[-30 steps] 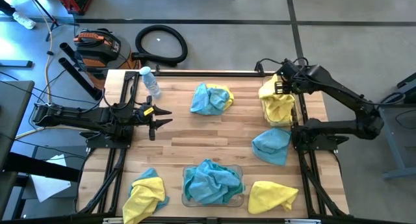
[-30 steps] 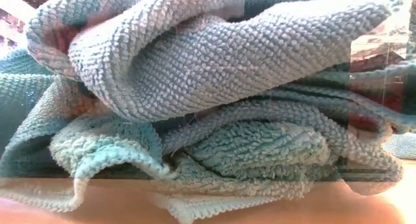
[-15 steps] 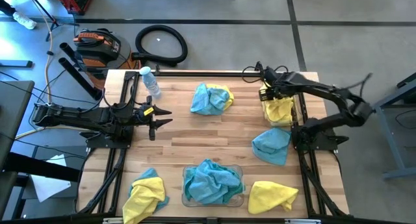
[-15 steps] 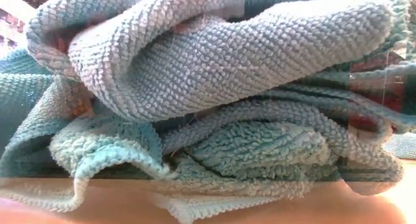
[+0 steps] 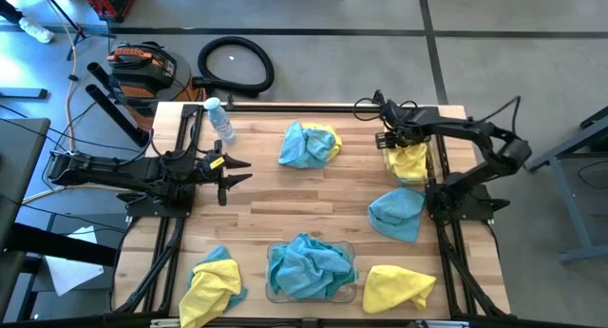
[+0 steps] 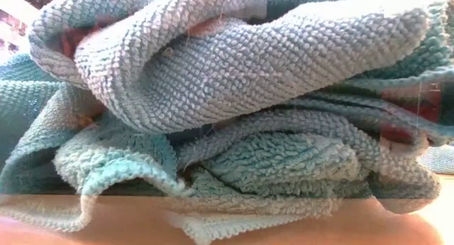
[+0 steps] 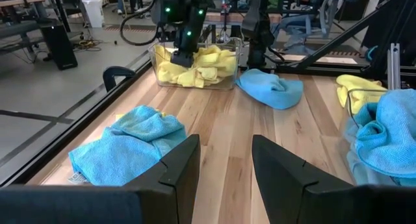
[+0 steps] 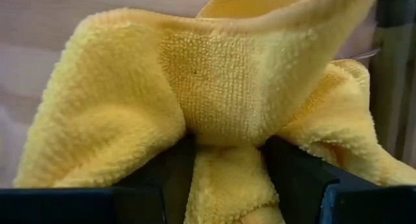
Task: Sort microfiber towel by color & place in baskets
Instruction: Put the yellow microfiber towel into the top transparent bin
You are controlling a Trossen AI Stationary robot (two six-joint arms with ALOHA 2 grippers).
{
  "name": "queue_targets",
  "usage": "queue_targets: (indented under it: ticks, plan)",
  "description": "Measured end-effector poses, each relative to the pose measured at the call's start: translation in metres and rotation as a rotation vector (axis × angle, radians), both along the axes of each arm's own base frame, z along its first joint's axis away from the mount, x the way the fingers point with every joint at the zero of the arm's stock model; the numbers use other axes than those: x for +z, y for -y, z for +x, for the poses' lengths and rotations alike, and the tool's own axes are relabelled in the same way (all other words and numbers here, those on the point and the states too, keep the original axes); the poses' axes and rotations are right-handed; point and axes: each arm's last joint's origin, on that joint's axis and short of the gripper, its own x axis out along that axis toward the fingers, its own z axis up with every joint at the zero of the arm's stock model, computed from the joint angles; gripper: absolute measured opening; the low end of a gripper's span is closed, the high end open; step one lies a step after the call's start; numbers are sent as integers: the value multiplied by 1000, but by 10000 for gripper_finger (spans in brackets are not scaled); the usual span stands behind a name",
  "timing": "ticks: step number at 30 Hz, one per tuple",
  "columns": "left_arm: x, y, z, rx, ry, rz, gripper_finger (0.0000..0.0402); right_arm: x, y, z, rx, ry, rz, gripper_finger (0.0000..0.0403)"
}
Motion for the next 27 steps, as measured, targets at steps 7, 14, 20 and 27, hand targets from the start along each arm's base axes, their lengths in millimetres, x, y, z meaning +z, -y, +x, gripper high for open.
queue_targets:
  ticks: [7,14,20,27]
  plan:
    - [0,0,0,0,-1,1,127,33,-14,-12,12,101,-51,184]
    - [0,-1,0,39,0,8,127,67,-38,-35,6,164,-118,184]
    - [-4,0,3,79,-45,59,124,89,-57,-53,-3,244,-195,184]
    - [3,17,18,36,-170,58,116,102,-76,-57,43,377,-205,184]
